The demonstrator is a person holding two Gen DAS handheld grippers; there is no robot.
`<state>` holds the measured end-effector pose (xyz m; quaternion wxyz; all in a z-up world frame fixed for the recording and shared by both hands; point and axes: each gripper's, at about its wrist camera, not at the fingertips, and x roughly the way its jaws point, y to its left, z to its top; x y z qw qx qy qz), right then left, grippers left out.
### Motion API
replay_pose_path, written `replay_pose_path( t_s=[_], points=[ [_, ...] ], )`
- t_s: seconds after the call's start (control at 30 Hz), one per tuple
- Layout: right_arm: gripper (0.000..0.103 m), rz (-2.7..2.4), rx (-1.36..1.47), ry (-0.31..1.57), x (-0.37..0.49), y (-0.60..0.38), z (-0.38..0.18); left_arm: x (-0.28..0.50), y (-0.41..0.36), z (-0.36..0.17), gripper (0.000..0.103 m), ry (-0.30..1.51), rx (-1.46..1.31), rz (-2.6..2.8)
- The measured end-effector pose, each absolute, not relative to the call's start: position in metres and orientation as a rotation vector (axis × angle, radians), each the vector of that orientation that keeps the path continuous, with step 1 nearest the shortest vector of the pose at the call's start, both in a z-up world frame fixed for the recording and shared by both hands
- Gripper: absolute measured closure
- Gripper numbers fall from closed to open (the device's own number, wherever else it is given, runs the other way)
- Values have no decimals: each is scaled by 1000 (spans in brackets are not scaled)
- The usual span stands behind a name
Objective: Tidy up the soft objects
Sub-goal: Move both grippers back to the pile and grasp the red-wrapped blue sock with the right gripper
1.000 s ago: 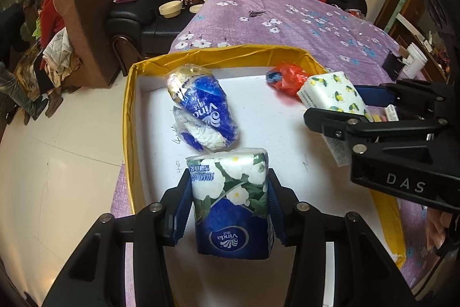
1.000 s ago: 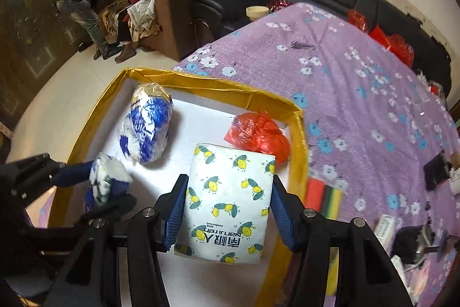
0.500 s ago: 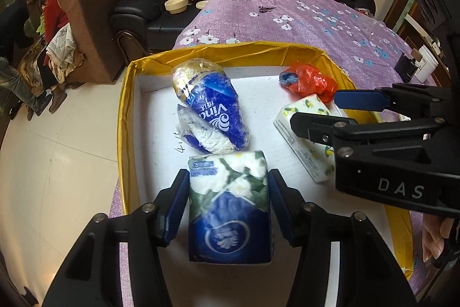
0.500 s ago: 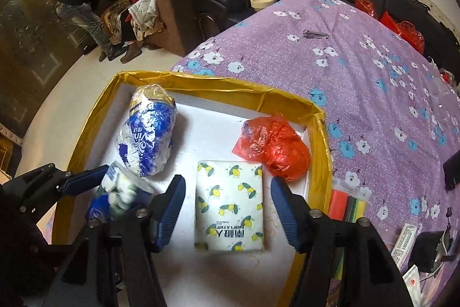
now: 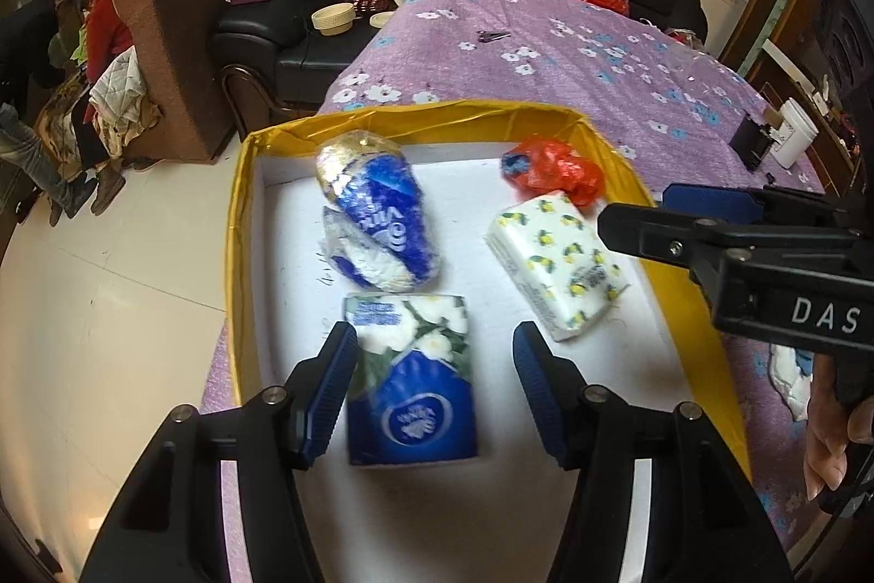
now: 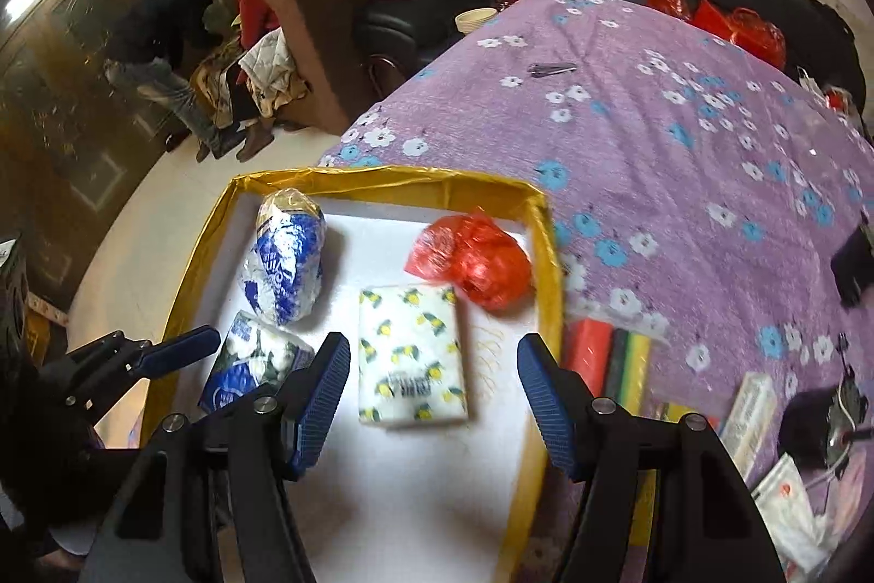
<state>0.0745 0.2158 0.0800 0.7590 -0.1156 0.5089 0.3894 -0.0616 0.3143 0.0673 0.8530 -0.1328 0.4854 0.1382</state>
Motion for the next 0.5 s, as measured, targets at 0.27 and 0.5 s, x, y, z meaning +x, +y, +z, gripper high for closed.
replay_pose_path(
  t_s=[0.27, 0.5],
  points=[
    [34, 817, -185, 1121, 65, 165, 86, -61, 283, 75, 44, 1020, -257, 247],
    [34, 766, -114, 1137, 54, 102, 85, -54, 240, 81, 44, 1030, -204, 179]
  ],
)
